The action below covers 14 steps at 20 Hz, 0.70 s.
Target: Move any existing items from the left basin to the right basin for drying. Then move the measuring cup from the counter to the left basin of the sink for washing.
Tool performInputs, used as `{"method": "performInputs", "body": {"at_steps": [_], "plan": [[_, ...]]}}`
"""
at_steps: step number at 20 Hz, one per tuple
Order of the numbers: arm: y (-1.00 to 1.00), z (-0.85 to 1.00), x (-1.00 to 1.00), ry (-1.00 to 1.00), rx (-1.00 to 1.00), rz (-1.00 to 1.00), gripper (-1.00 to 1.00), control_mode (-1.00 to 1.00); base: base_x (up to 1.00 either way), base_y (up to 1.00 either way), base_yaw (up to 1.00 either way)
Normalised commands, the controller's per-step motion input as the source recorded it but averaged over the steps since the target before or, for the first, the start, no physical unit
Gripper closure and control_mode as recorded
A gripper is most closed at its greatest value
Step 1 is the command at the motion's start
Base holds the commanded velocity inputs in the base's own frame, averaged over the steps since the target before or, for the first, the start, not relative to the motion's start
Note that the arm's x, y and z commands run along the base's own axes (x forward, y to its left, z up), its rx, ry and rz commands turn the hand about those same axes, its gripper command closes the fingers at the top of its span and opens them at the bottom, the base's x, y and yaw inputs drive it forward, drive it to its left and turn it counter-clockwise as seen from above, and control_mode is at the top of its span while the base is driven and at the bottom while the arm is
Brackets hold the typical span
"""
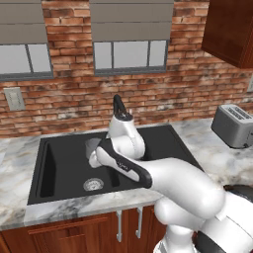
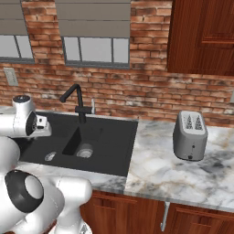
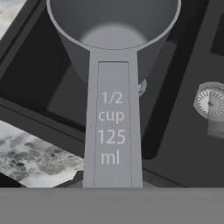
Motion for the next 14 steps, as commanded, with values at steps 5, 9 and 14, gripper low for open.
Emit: {"method": "performInputs", "body": {"at_steps": [5, 9, 14], "plan": [[0.43, -0.33, 0.44, 0.07, -0.01, 0.06, 1.0, -1.0, 0.0, 0.0, 0.0], [0.44, -0.36, 0.55, 0.06, -0.04, 0.04, 1.0, -1.0, 0.0, 0.0, 0.0], [0.45, -0.41, 0.6, 0.02, -0.08, 0.01, 1.0, -1.0, 0.0, 0.0, 0.0]]}}
